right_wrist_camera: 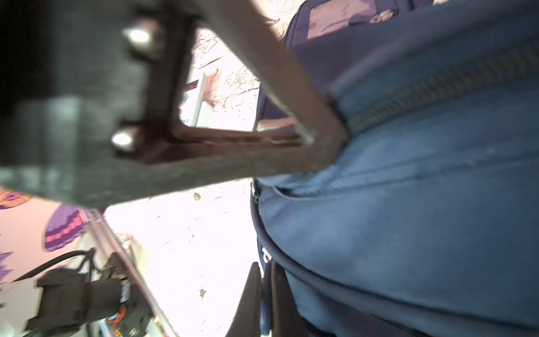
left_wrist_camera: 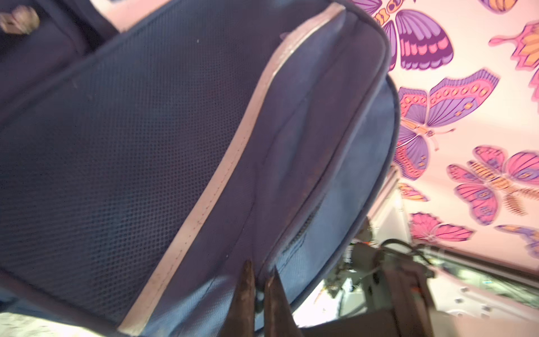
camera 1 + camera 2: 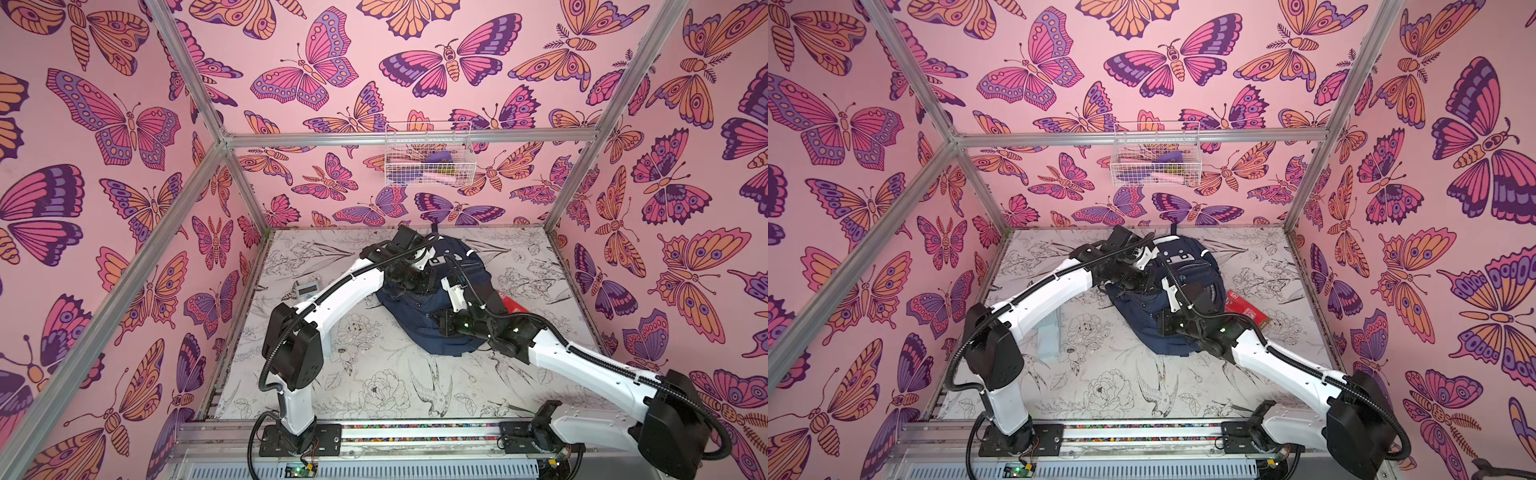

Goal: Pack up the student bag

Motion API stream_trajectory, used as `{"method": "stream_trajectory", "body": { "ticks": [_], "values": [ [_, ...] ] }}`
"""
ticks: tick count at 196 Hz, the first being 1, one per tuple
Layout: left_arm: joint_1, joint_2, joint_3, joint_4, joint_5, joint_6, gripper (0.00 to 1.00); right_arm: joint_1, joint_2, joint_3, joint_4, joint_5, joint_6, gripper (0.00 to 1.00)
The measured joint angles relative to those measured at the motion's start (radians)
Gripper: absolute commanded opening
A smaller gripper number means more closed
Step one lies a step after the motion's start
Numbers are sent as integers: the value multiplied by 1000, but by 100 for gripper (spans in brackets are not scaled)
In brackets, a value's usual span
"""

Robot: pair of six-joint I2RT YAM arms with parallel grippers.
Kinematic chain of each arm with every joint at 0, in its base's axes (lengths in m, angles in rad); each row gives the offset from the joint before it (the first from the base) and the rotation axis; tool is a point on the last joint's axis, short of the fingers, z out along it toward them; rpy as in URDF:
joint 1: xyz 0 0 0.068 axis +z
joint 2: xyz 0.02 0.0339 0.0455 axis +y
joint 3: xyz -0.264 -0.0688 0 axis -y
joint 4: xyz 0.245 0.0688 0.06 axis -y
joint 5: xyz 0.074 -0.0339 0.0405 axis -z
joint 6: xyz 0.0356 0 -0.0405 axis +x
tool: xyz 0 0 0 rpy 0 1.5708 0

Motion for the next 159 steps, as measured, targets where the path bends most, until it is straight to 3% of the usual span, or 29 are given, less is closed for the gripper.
{"method": "stream_trajectory", "body": {
  "ticks": [52, 95, 124, 159],
  "values": [
    [32, 10, -26, 28, 62, -84, 0, 101, 127, 62, 26, 171, 0, 0],
    [58, -39, -198, 213, 137, -149, 0, 128, 177, 65, 37, 220, 5, 0],
    [92, -54, -304, 318, 183, -166, 0, 133, 245, 91, 44, 196, 26, 42],
    [125, -109, -391, 360, 230, -86, 0, 159, 209, 91, 19, 179, 14, 55]
  ]
}}
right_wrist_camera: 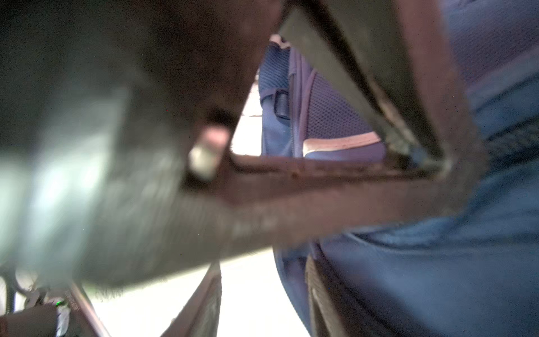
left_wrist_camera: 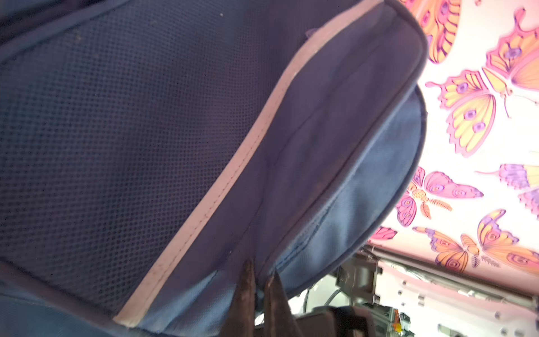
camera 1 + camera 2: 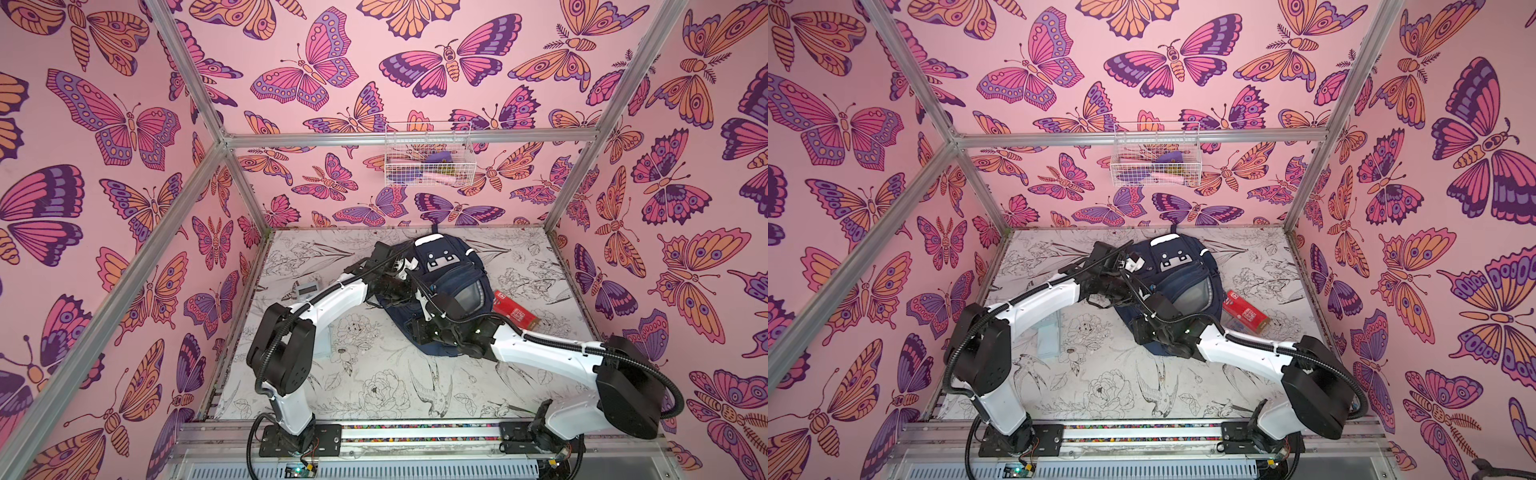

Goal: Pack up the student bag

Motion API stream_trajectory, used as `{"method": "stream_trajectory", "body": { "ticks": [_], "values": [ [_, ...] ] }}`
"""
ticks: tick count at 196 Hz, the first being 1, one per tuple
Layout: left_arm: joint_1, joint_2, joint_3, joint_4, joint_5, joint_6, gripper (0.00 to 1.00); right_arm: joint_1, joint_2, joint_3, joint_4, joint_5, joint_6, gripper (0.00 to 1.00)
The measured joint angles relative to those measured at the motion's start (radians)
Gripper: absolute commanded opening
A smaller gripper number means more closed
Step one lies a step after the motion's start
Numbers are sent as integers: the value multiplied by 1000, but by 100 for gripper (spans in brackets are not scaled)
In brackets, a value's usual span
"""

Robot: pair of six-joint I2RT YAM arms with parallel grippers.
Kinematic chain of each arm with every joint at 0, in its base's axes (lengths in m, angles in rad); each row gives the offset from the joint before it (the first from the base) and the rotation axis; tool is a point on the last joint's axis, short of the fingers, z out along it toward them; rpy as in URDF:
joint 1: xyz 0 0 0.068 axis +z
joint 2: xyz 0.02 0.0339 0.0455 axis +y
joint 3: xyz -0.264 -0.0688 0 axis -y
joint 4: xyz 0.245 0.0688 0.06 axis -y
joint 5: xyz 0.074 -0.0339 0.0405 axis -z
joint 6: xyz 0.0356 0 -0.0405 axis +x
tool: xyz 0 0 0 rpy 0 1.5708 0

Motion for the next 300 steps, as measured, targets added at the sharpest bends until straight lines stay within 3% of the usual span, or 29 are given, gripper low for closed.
{"method": "stream_trajectory", "body": {
  "ticks": [35, 70, 83, 93, 135, 149, 152, 188, 230, 300],
  "values": [
    [26, -32, -29, -41, 21, 104, 0, -15, -212, -22, -82, 55, -21, 63],
    [25, -32, -37, -80, 18, 166, 0, -119, -378, -56, -181, 69, -26, 62],
    [26, -32, -37, -87, 15, 182, 21, -153, -392, -60, -217, 71, -32, 62],
    [25, -32, -37, -95, 9, 189, 32, -172, -394, -61, -241, 72, -36, 62],
    [33, -123, -67, -171, -151, 197, 57, -215, -371, -10, -342, 79, -44, 62],
    [52, -203, -95, -186, -241, 184, 97, -216, -339, 38, -357, 72, -50, 61],
    [60, -224, -103, -188, -264, 181, 100, -216, -332, 48, -358, 69, -51, 61],
    [230, -391, -193, -212, -458, 110, 100, -216, -244, 111, -354, 24, -63, 62],
    [472, -402, -289, -299, -583, 77, 100, -216, -150, 129, -353, -34, -76, 65],
    [537, -194, -222, -400, -713, 146, 100, -216, -112, 136, -341, -98, -81, 71]
  ]
}}
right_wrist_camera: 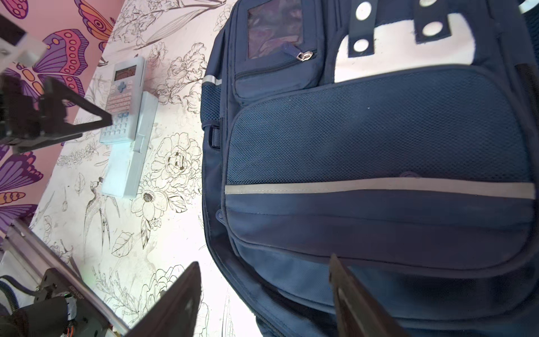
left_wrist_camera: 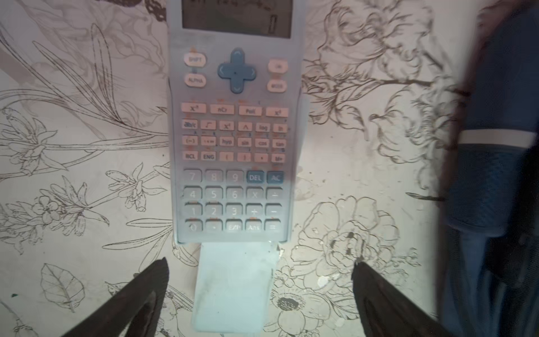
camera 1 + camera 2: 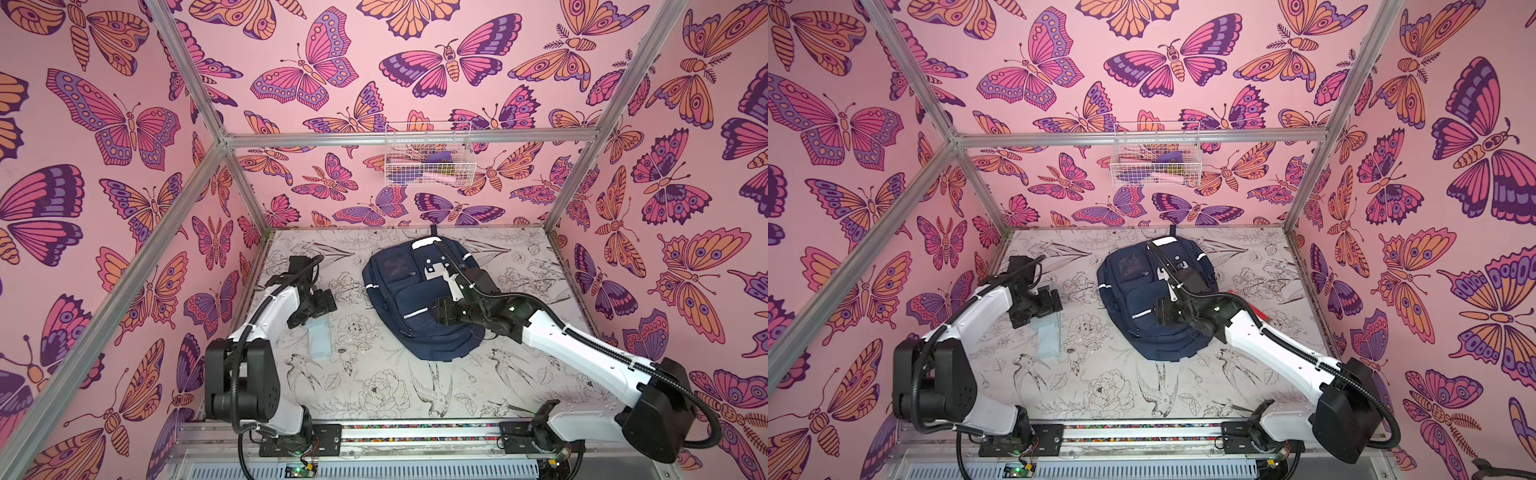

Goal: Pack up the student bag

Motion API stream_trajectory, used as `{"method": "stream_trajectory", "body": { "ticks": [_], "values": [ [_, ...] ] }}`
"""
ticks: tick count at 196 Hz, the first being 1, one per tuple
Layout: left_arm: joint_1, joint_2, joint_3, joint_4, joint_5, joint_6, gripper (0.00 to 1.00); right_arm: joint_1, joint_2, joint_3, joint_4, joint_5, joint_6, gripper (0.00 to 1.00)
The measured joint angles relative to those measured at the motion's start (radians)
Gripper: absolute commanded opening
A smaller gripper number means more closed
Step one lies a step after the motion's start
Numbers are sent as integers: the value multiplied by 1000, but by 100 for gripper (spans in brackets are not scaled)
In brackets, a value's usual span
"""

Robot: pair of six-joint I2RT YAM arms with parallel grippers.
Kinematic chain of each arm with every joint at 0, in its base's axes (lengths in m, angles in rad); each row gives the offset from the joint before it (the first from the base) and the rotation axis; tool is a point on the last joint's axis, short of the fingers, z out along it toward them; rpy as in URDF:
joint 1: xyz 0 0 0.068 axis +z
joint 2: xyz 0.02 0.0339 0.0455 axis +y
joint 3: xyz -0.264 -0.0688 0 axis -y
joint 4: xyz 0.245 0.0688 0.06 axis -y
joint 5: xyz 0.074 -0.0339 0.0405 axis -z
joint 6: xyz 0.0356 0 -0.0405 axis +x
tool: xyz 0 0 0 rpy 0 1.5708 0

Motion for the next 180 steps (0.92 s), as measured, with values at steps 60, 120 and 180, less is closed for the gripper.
{"method": "stream_trajectory", "body": {
  "ticks": [60, 120, 180],
  "values": [
    [40, 126, 94, -19, -38, 10, 100, 0, 19, 0, 15, -19, 0, 72],
    [82, 224, 127, -11, 24, 13, 100, 0, 42, 2, 13, -22, -7, 72],
    [81, 233, 118, 3, 55, 15, 100, 0, 60, 19, 10, -30, -15, 72]
  ]
}}
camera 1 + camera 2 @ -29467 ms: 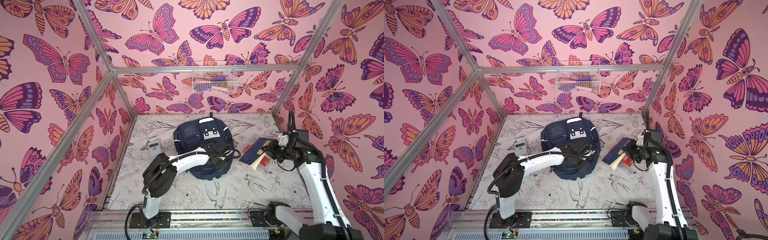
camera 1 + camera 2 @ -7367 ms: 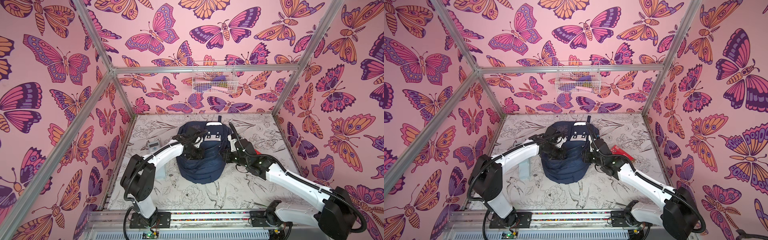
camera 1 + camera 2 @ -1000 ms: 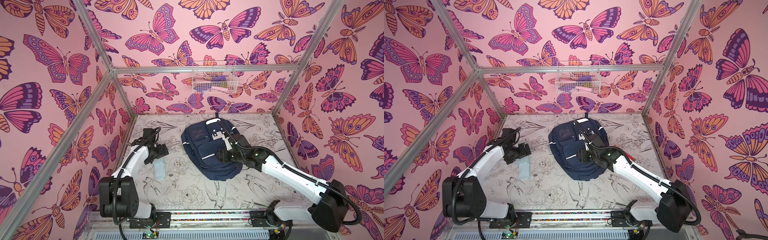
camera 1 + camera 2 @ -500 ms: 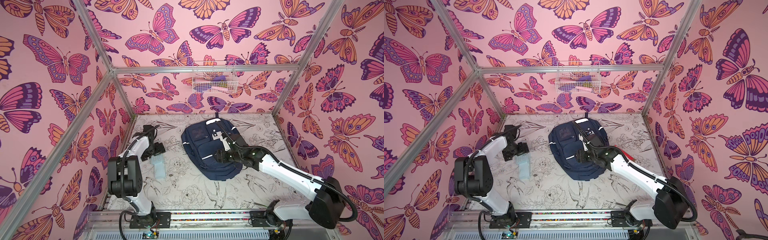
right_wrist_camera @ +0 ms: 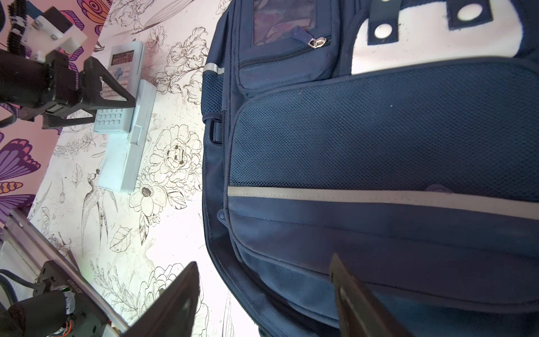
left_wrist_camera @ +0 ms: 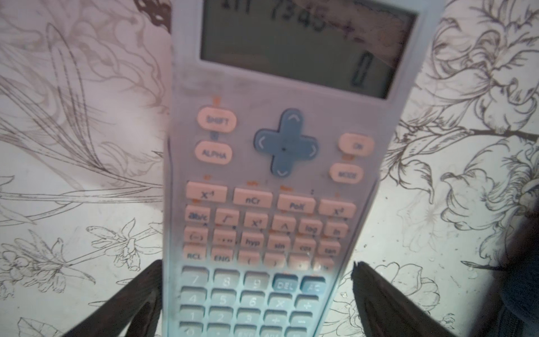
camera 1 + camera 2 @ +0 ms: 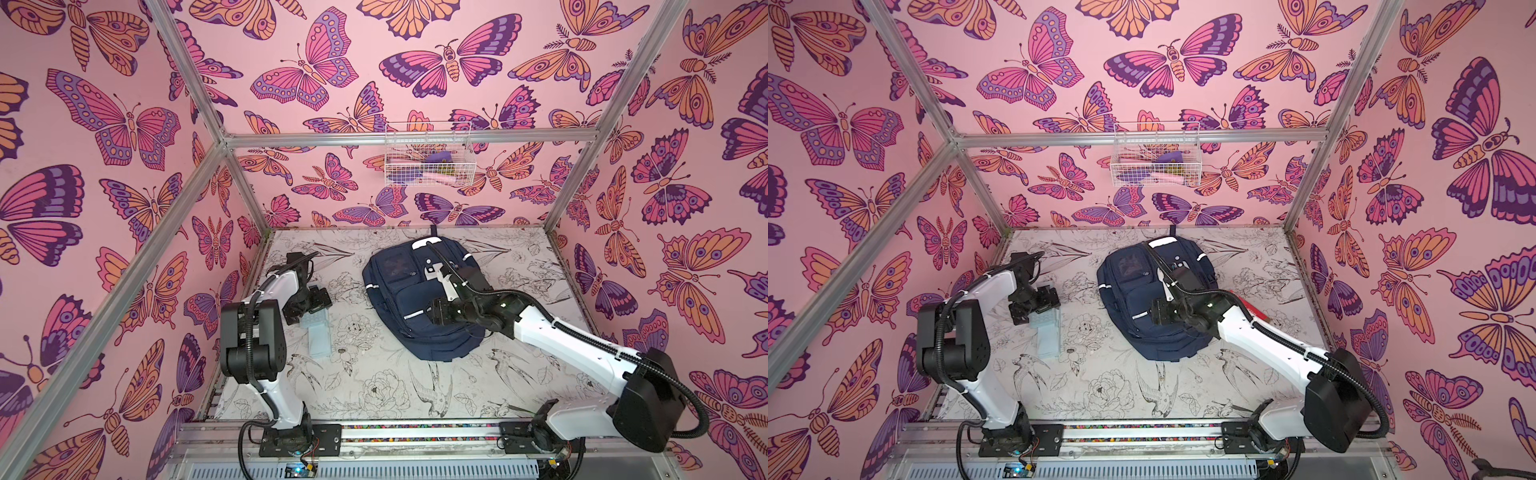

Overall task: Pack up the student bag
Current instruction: 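Grasp the calculator with the left gripper while the right gripper holds the backpack top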

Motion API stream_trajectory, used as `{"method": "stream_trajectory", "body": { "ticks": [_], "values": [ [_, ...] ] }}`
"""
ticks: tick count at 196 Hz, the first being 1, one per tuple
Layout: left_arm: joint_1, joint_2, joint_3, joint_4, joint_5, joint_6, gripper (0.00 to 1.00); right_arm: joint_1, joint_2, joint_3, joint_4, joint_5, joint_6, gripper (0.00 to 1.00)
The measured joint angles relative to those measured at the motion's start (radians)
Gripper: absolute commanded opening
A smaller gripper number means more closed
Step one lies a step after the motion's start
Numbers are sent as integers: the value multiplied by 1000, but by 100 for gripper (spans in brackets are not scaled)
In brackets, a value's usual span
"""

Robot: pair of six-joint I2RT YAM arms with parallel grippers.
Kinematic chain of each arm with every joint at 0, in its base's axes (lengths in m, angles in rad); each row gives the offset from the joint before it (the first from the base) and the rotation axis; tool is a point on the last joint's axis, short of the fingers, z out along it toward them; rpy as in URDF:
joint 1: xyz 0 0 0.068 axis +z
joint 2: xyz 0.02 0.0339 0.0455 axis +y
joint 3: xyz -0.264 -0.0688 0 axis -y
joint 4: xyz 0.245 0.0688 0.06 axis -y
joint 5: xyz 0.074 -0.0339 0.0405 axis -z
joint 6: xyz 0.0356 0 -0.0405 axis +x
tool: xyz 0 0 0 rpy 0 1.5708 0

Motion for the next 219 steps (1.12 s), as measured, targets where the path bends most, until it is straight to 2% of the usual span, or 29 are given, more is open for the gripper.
{"method": "stream_trajectory", "body": {
  "ticks": [24, 71, 103, 143, 183, 196, 219],
  "values": [
    [0, 10, -6, 9, 7, 6, 96, 0, 0, 0, -4, 0, 0, 71],
    [0, 14, -16, 16, 13, 20, 71, 0, -2, 13, -19, 2, 0, 68],
    [0, 6, -16, 14, 13, 29, 61, 0, -5, 16, -22, 13, 2, 66],
    [0, -116, -28, 8, 39, 36, 51, -3, -3, 69, -47, 6, 36, 65],
    [-30, -357, -62, 71, 172, 35, 36, -44, 30, 183, -38, -94, 119, 64],
    [-72, -420, -79, 108, 231, 23, 33, -54, 52, 226, -19, -138, 151, 63],
    [-201, -481, -119, 214, 357, -12, 32, -54, 95, 307, 15, -226, 204, 61]
  ]
}}
